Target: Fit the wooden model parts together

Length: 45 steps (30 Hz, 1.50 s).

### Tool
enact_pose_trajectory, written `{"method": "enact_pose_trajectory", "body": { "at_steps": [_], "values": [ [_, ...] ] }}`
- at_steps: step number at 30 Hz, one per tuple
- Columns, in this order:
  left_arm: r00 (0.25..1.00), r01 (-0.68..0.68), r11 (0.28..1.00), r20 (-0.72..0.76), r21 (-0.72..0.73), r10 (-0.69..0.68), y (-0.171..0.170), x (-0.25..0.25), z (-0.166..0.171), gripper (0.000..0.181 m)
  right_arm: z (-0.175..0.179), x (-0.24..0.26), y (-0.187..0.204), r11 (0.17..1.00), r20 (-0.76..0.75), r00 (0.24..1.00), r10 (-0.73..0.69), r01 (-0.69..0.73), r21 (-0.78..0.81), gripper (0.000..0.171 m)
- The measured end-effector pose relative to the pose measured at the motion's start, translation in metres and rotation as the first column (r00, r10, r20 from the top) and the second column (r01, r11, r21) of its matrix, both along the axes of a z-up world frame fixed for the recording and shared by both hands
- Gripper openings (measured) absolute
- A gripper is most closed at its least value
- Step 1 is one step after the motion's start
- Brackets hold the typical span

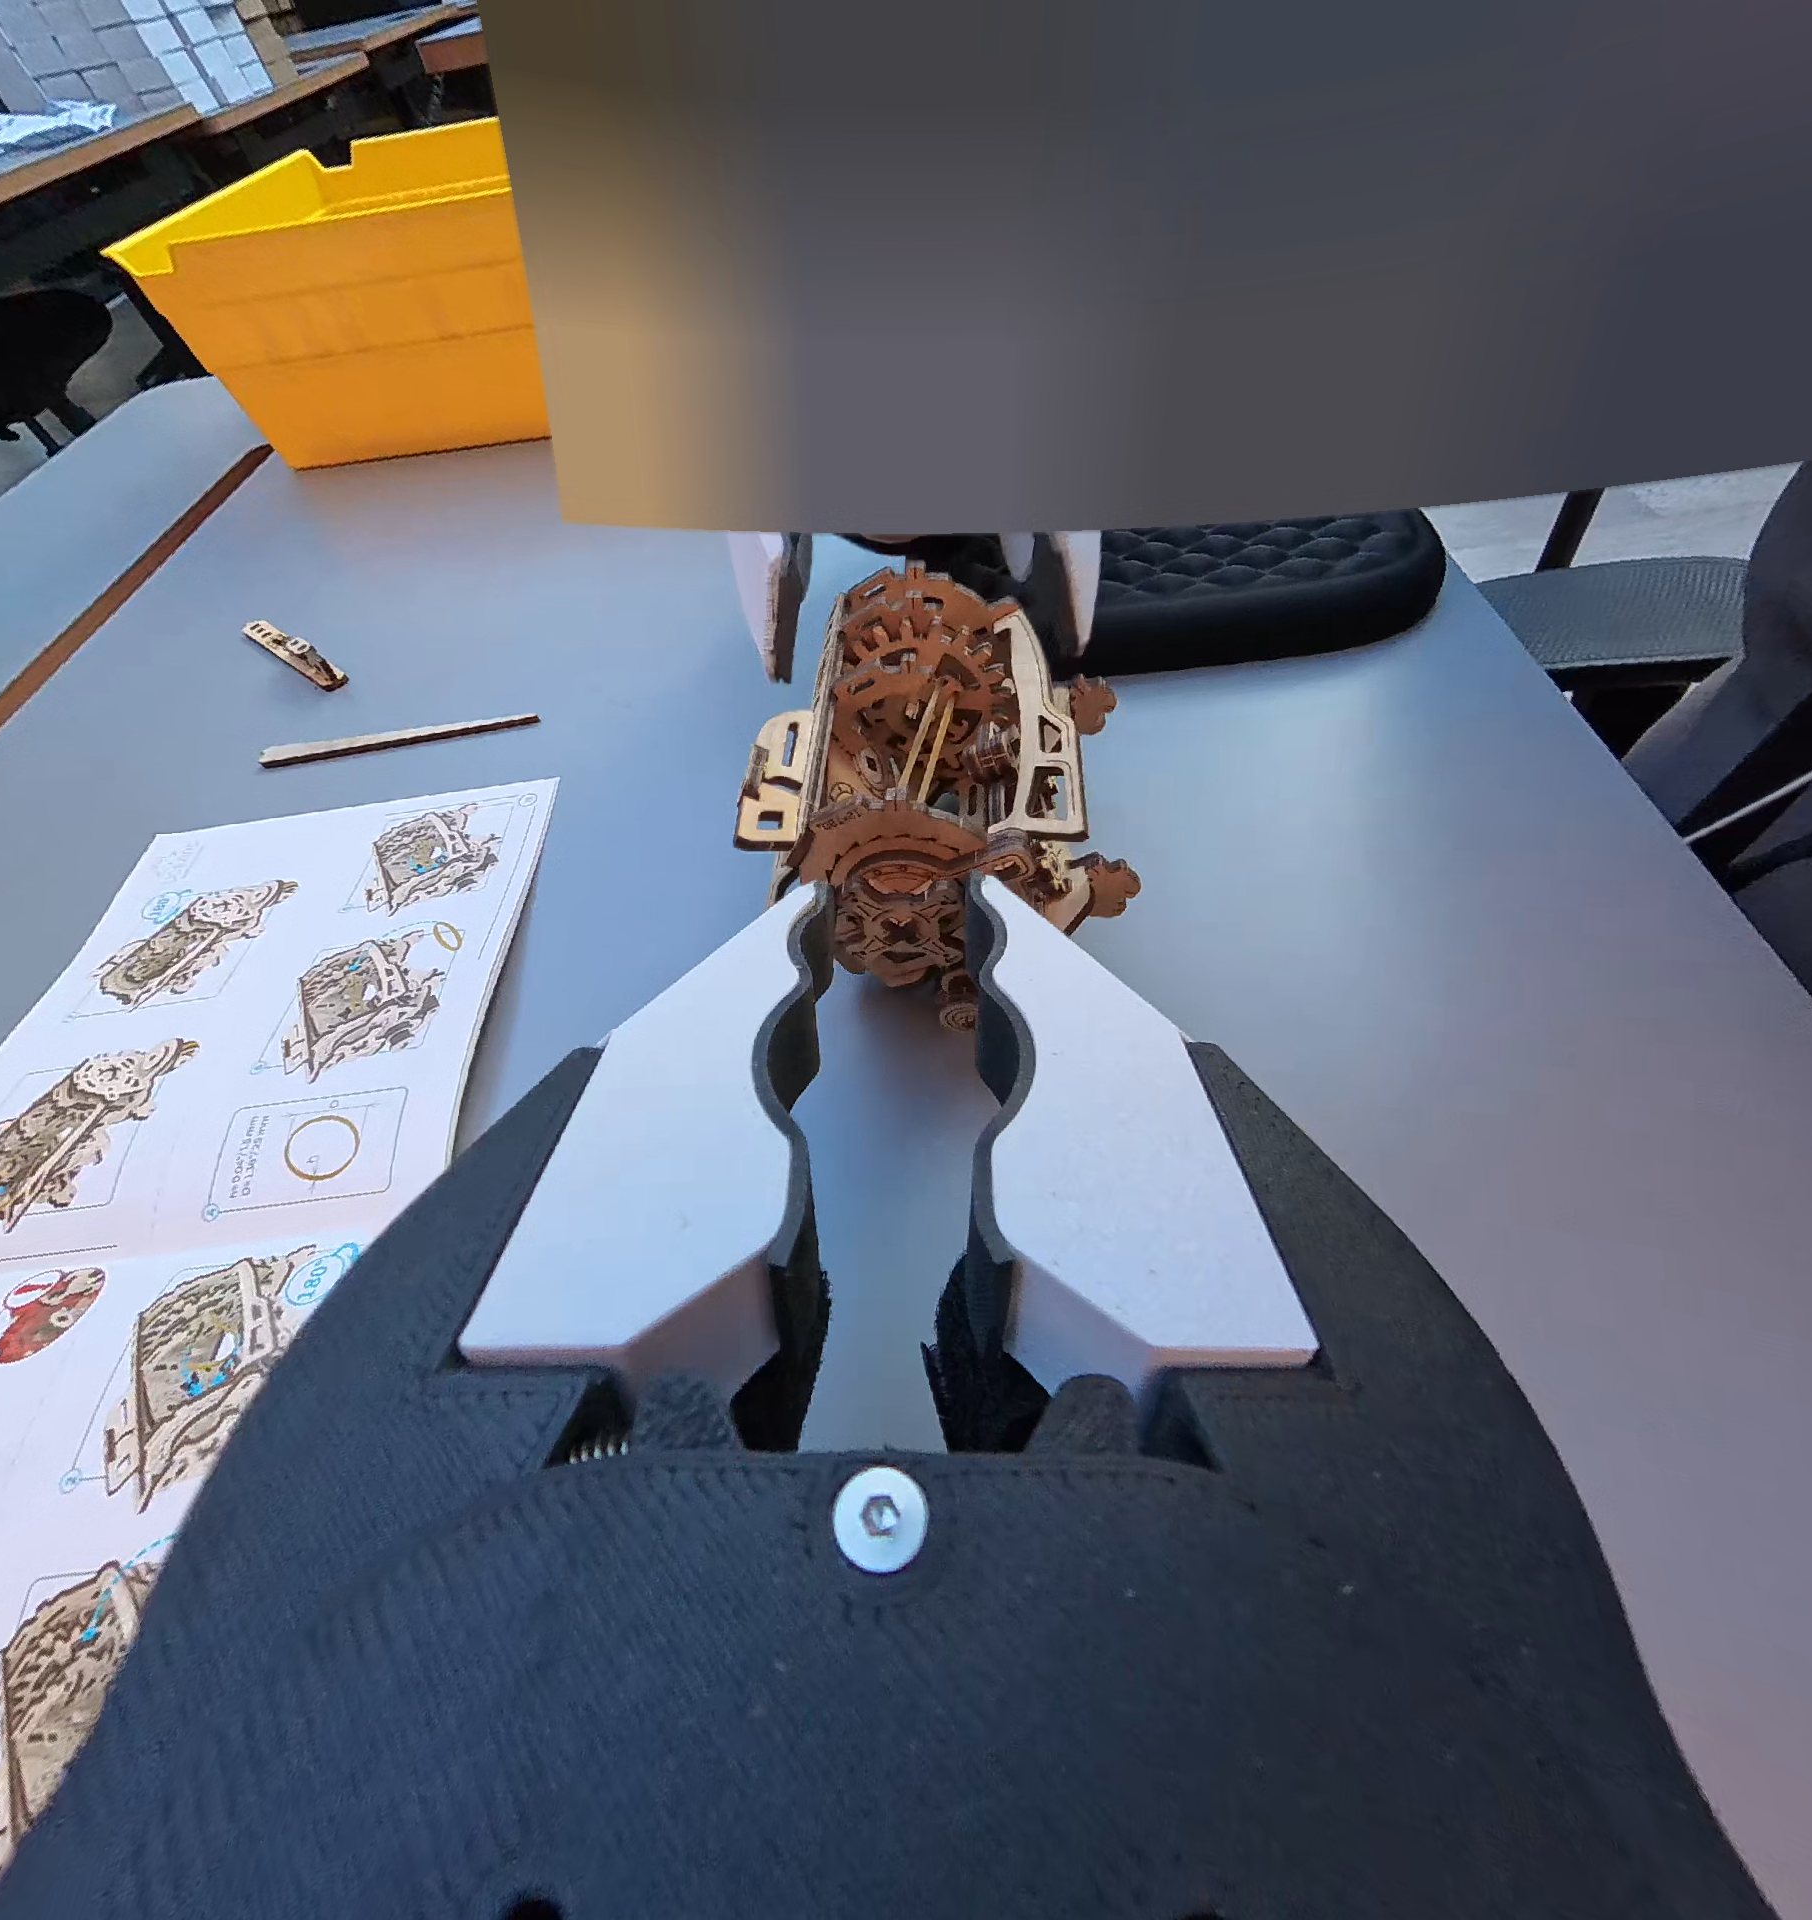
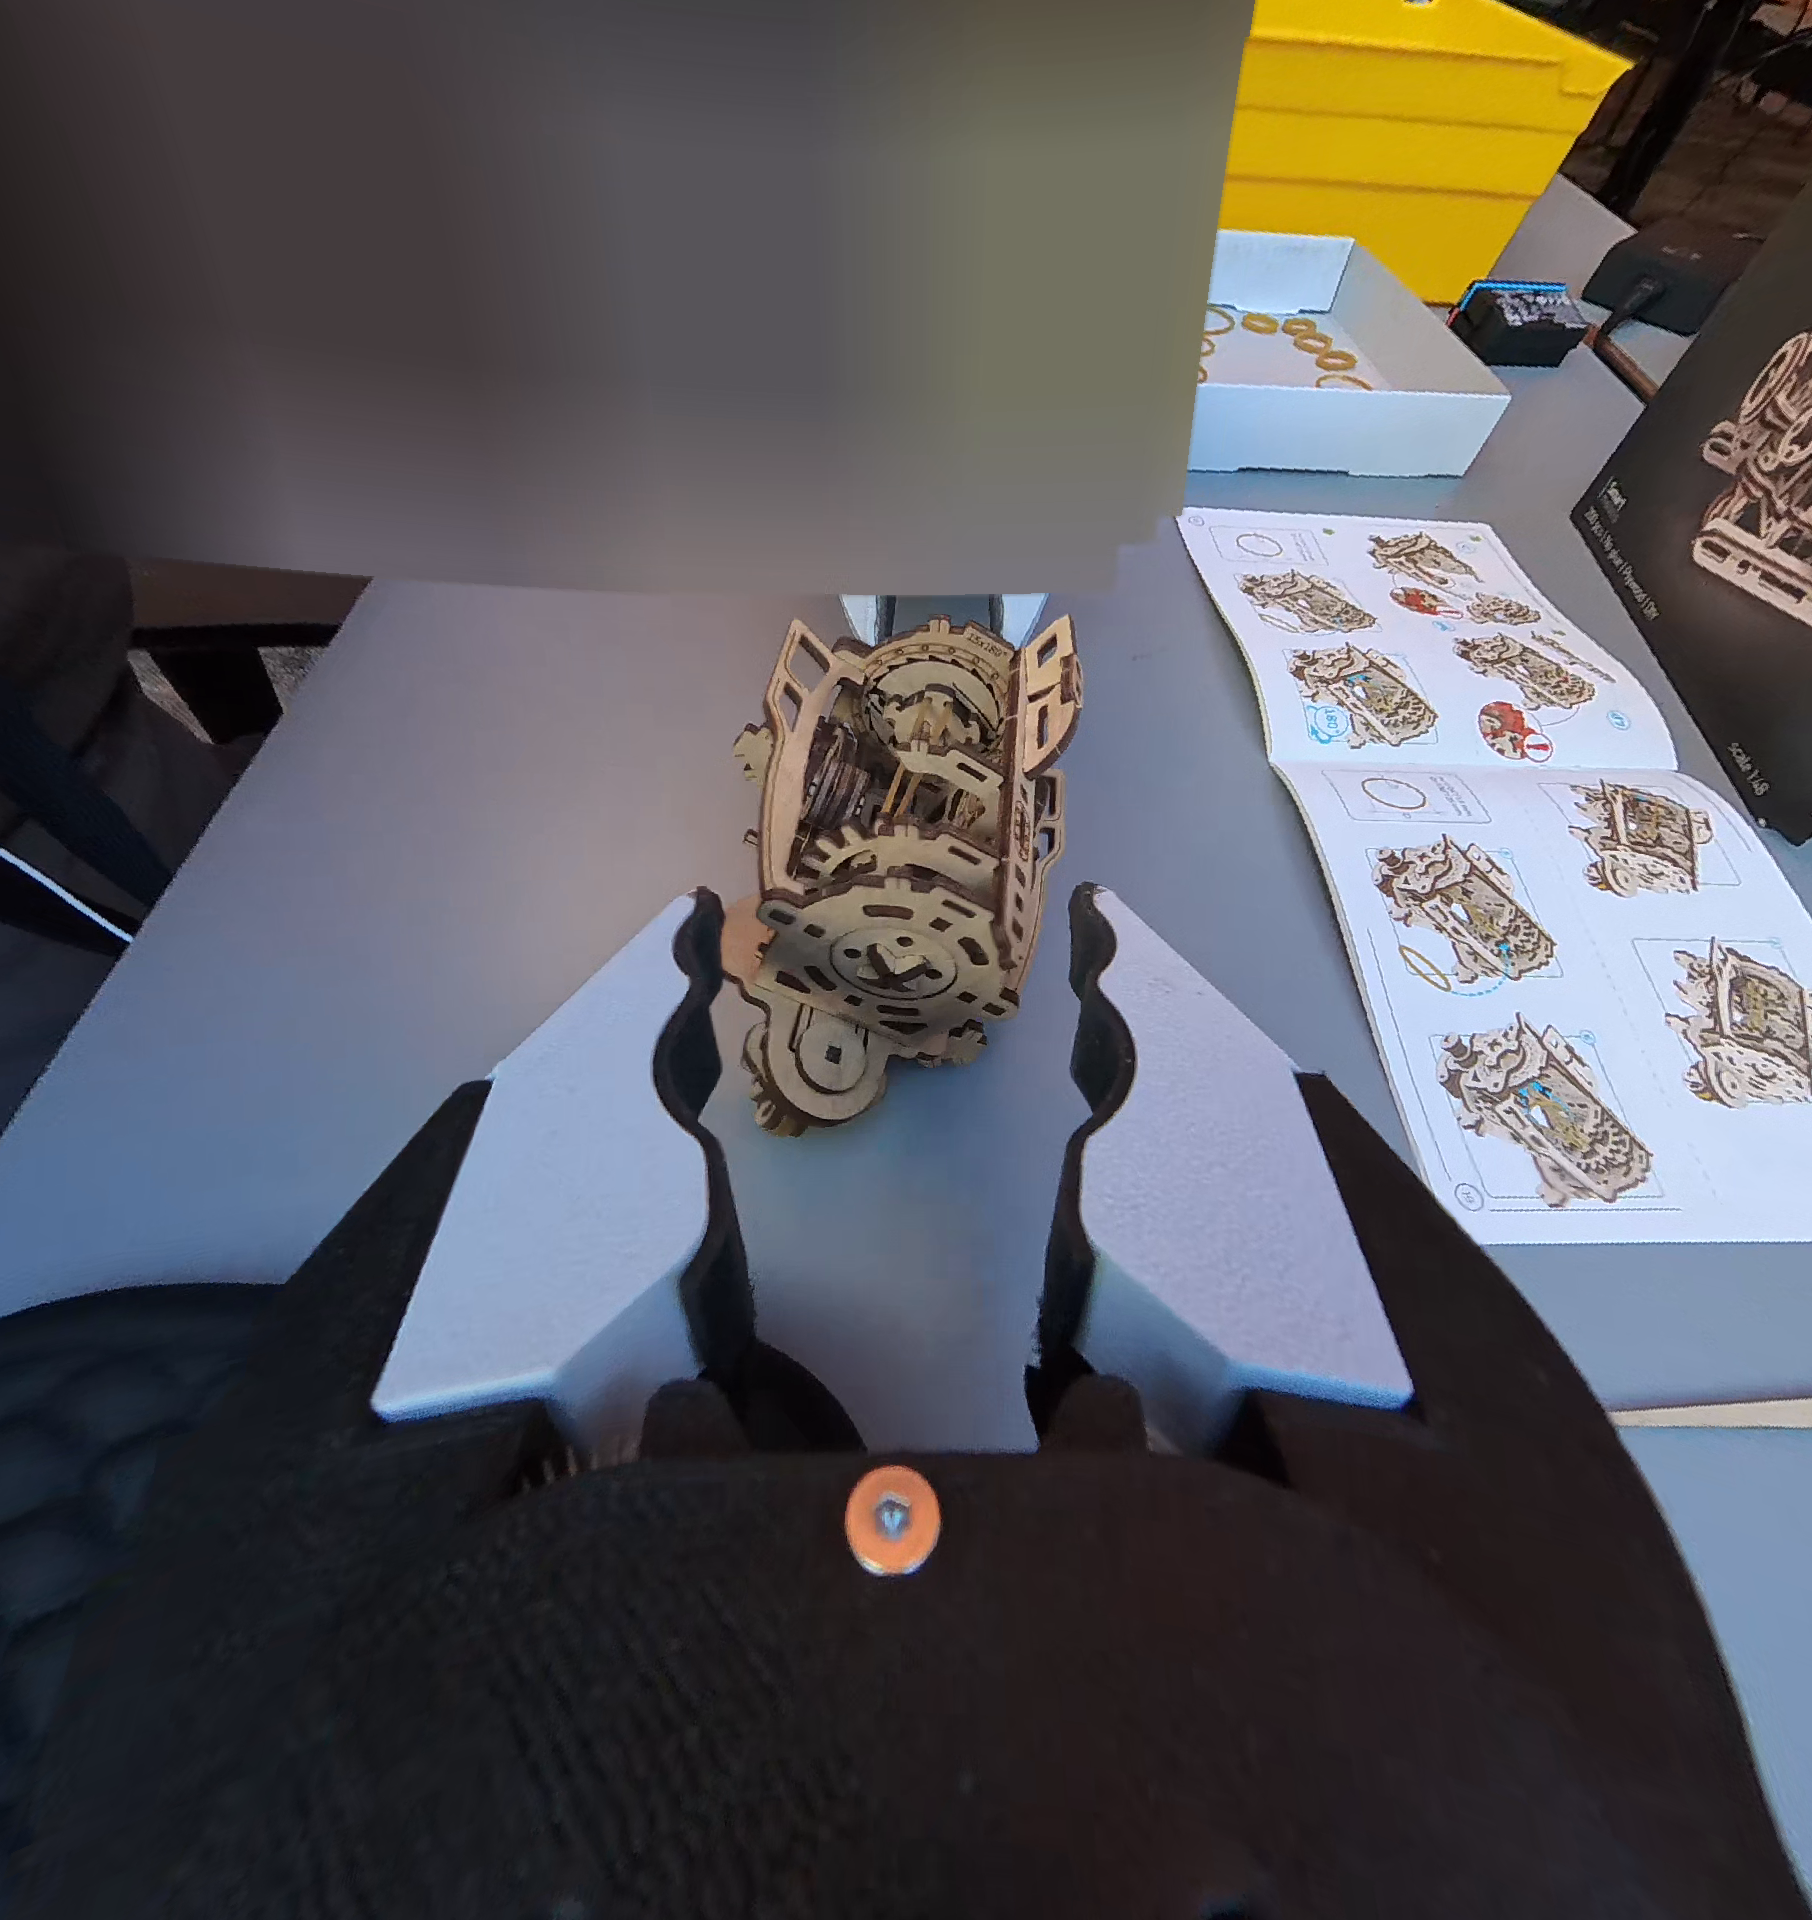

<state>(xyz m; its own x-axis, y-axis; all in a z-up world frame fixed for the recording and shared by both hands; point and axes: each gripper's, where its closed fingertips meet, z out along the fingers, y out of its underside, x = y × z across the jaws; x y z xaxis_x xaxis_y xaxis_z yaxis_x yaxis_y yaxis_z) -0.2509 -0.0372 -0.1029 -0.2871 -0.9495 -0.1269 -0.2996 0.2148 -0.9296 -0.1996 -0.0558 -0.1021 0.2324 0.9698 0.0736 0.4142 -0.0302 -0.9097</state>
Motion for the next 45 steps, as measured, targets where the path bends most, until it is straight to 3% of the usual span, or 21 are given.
{"method": "enact_pose_trajectory", "body": {
  "at_steps": [11, 16, 26, 34, 45],
  "values": [
    [1.000, -0.007, 0.999, 0.003, -0.034, 0.008, 0.001, 0.002, 0.001, 0.024, 0.004, -0.006, 0.008, 0.996, -0.024, 0.997, -0.079, 0.078, -0.048, 0.071],
    [1.000, -0.007, 0.999, -0.001, -0.035, 0.007, 0.001, 0.002, 0.002, 0.022, -0.001, -0.008, 0.008, 0.996, 0.003, 0.997, -0.079, 0.080, -0.050, 0.054],
    [1.000, -0.023, 0.994, -0.014, 0.104, 0.025, 0.002, 0.005, -0.008, 0.021, -0.002, -0.008, 0.008, 0.995, 0.001, 0.997, -0.078, 0.078, -0.057, 0.054],
    [0.999, -0.041, 0.947, 0.032, 0.320, 0.033, 0.004, 0.004, -0.010, 0.021, -0.004, -0.007, 0.010, 0.989, -0.014, 0.997, -0.074, 0.071, -0.131, 0.057],
    [1.000, -0.008, 0.982, 0.003, 0.191, 0.007, 0.006, 0.002, -0.009, 0.020, -0.006, -0.007, 0.011, 0.986, -0.005, 0.998, -0.069, 0.068, -0.154, 0.055]
  ]
}}
